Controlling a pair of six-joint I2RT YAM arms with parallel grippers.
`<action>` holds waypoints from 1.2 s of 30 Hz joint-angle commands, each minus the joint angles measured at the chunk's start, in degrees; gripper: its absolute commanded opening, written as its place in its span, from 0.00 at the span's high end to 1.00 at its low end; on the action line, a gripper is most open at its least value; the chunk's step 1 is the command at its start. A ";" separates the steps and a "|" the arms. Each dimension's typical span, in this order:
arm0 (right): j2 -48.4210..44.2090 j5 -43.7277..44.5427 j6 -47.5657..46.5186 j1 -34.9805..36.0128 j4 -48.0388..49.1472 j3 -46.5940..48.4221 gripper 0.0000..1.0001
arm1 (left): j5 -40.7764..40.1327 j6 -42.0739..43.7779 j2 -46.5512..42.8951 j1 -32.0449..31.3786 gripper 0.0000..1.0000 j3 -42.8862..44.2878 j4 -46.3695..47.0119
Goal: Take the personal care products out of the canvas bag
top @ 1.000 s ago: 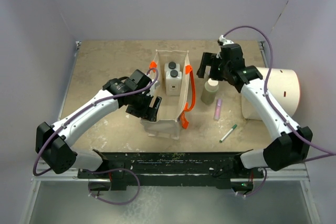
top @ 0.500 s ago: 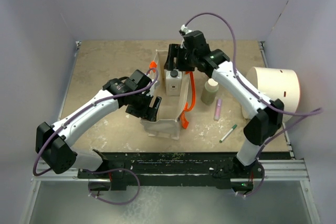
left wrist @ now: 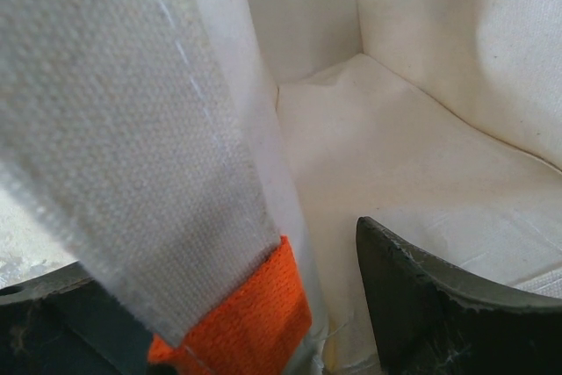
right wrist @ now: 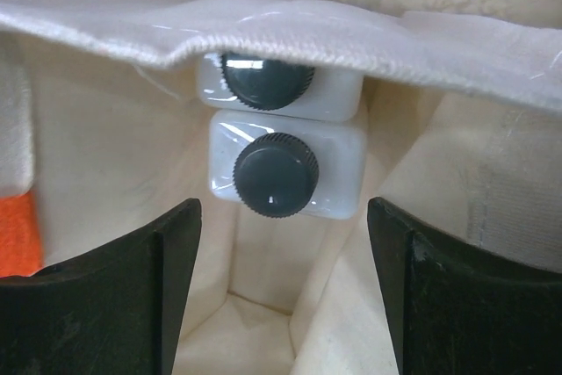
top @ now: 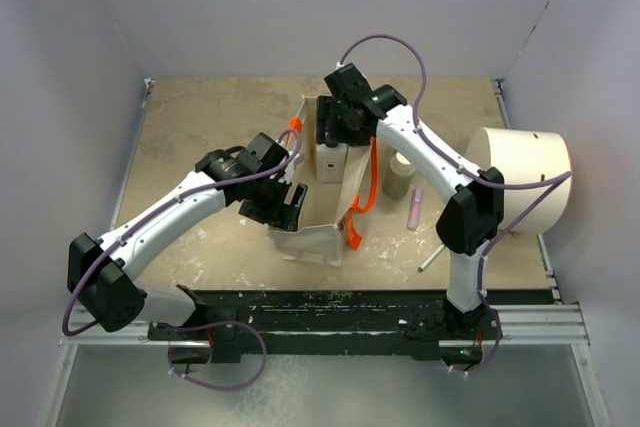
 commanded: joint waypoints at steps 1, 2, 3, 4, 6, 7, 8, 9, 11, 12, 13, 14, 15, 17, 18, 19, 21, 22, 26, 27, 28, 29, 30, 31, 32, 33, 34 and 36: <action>1.18 8.78 2.00 0.66 -5.59 3.05 0.20 | -0.27 0.47 -1.15 0.01 0.15 2.48 0.78; 1.55 9.25 2.17 0.80 -5.89 3.15 0.19 | -0.27 0.53 -1.14 0.01 0.15 2.41 0.84; 2.01 9.76 2.27 0.91 -6.12 3.21 0.17 | -0.27 0.60 -1.09 -0.05 0.15 2.34 0.87; 2.54 9.90 2.27 1.04 -6.25 3.30 0.16 | -0.27 0.61 -1.05 -0.01 0.15 2.37 0.88; 3.54 9.95 2.01 1.11 -6.26 3.32 0.15 | -0.27 0.69 -0.97 -0.03 0.15 2.55 0.80; 4.09 9.90 1.98 1.09 -6.30 3.42 0.15 | -0.22 0.64 -1.01 0.00 0.15 2.61 0.80; 4.70 9.77 1.97 1.15 -6.25 3.49 0.15 | -0.26 0.69 -1.09 -0.01 0.15 2.64 0.80; 5.41 9.70 1.97 1.24 -6.09 3.52 0.16 | -0.32 0.81 -1.13 0.02 0.15 2.62 0.65; 6.41 9.04 1.77 1.34 -5.44 3.67 0.16 | -0.43 1.00 -1.19 -0.02 0.15 2.65 0.44; 6.78 8.78 1.78 1.38 -5.08 3.81 0.17 | -0.51 1.01 -1.29 -0.02 0.15 2.65 0.26; 7.30 8.68 1.99 1.37 -4.84 3.86 0.17 | -0.53 0.97 -1.33 -0.01 0.15 2.64 0.19; 7.76 8.51 2.17 1.41 -4.83 4.08 0.17 | -0.54 0.96 -1.35 0.01 0.15 2.65 0.15; 8.24 8.26 2.37 1.39 -5.00 4.56 0.17 | -0.54 0.89 -1.42 -0.02 0.15 2.62 0.10; 8.99 8.25 2.79 1.43 -5.17 5.02 0.16 | -0.54 0.83 -1.51 -0.06 0.15 2.73 0.09; 9.27 8.38 3.11 1.43 -5.22 4.94 0.16 | -0.56 0.79 -1.57 -0.05 0.15 2.72 0.09; 9.59 8.67 3.49 1.49 -5.31 4.91 0.16 | -0.54 0.78 -1.55 -0.06 0.15 2.75 0.09; 10.22 9.45 4.31 1.51 -5.61 4.72 0.16 | -0.65 0.77 -1.60 -0.01 0.15 2.64 0.01; 10.53 9.88 4.53 1.51 -5.73 4.69 0.17 | -0.63 0.70 -1.67 0.02 0.15 2.65 0.03; 11.60 10.57 4.20 1.63 -5.55 4.46 0.22 | -0.64 0.57 -1.66 -0.02 0.15 2.64 0.09; 11.66 10.71 4.14 1.65 -5.47 4.51 0.23 | -0.63 0.59 -1.66 0.01 0.15 2.65 0.09; 11.75 10.84 4.06 1.63 -5.51 4.49 0.24 | -0.64 0.53 -1.66 0.00 0.15 2.73 0.05; 11.69 11.09 4.00 1.67 -5.44 4.54 0.25 | -0.69 0.45 -1.71 0.02 0.15 2.74 0.02; 11.55 11.21 3.96 1.62 -5.38 4.47 0.26 | -0.66 0.48 -1.70 0.02 0.15 2.74 0.05; 11.35 11.20 3.90 1.67 -5.04 4.24 0.29 | -0.63 0.44 -1.77 -0.05 0.15 2.73 0.05; 11.17 10.98 3.75 1.61 -4.67 4.05 0.37 | -0.63 0.48 -1.83 0.01 0.15 2.73 0.01; 11.10 10.39 3.66 1.60 -4.70 4.11 0.45 | -0.63 0.50 -1.87 0.01 0.15 2.73 -0.07; 10.90 9.81 3.42 1.60 -4.49 4.39 0.51 | -0.64 0.36 -1.90 0.02 0.15 2.73 -0.08; 10.30 8.64 3.17 1.62 -3.81 4.60 0.63 | -0.63 0.26 -2.05 -0.03 0.15 2.67 -0.14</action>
